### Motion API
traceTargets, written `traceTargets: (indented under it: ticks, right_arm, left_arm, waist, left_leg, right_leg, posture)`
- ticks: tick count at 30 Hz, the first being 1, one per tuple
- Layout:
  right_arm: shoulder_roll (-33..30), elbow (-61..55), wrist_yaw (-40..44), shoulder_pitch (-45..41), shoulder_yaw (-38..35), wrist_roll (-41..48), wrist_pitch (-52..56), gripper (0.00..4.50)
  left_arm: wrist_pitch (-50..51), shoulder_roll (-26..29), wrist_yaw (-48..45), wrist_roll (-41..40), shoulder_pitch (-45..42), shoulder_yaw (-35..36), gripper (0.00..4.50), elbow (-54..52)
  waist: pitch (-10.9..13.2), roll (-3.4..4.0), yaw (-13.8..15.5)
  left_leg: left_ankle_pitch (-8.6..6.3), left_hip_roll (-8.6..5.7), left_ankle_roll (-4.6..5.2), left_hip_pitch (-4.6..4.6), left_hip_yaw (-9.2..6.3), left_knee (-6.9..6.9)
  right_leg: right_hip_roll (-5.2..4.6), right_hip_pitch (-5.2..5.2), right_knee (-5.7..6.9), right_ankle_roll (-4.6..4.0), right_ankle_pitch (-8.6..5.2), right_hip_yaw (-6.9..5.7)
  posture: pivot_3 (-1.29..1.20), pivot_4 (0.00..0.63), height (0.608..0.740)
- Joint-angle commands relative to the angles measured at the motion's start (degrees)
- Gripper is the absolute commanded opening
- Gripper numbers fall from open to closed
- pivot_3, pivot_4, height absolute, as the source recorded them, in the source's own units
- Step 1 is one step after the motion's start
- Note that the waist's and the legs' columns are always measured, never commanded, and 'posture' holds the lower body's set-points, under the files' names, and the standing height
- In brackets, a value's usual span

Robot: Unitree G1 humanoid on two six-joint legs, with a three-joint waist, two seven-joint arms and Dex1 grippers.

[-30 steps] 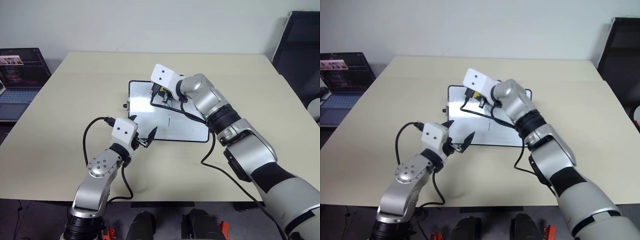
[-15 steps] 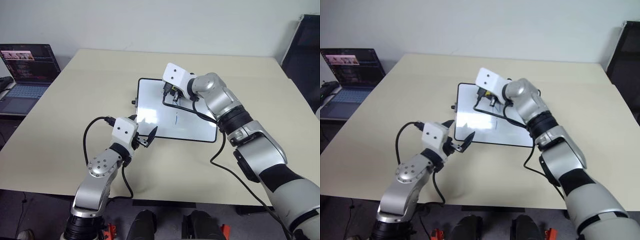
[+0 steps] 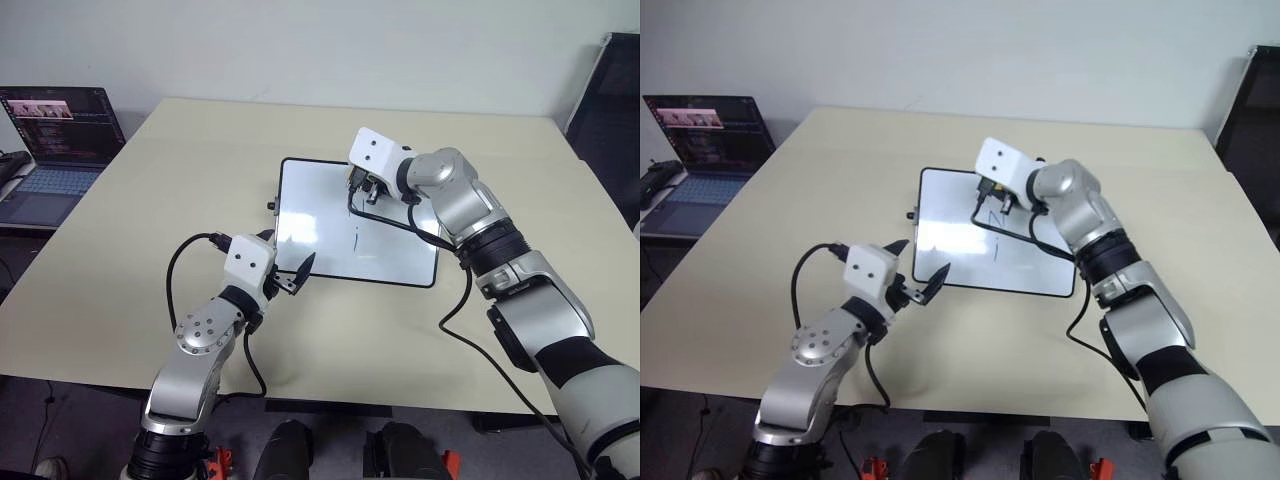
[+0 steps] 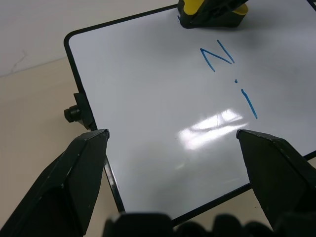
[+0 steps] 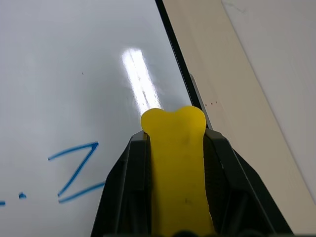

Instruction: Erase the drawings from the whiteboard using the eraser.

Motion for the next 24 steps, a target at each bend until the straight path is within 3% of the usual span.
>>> traceTargets:
  ticks: [1, 13, 24]
  right_arm:
    - [-3.12, -0.43, 0.01, 3.05, -0.64, -1.62, 3.77, 1.08]
    - [-5.65, -9.43, 1.24, 7.48, -1.03, -1.06, 9.84, 1.08]
    - [-2.9, -18.75, 4.91, 2.9, -2.22, 2.43, 19.28, 1.08]
  left_arm:
    - [-1.4, 0.23, -0.29, 0.37, -0.64, 0.07, 4.5, -1.18]
    - [-1.33, 0.45, -1.27, 0.28, -1.35, 0.12, 4.5, -0.7]
    - [-1.13, 0.5, -1.44, 0.28, -1.4, 0.24, 4.5, -0.68]
  waist:
    - [0.0, 0.0, 0.05]
    - [0.0, -0.01, 0.19]
    - [0.06, 0.05, -0.06]
  left_leg:
    - [0.0, 0.0, 0.0, 0.01, -0.01, 0.01]
    - [0.0, -0.02, 0.0, 0.04, -0.07, 0.03]
    - [0.0, -0.01, 0.0, -0.04, -0.02, -0.11]
  right_leg:
    - [0.0, 0.03, -0.01, 0.0, 0.0, -0.02]
    - [-0.02, 0.1, -0.04, 0.0, 0.0, -0.06]
    - [-0.02, -0.06, -0.08, 0.0, -0.01, -0.01]
  posture:
    - [0.0, 0.15, 0.74]
    - [0.0, 0.15, 0.74]
    - [0.0, 0.15, 0.74]
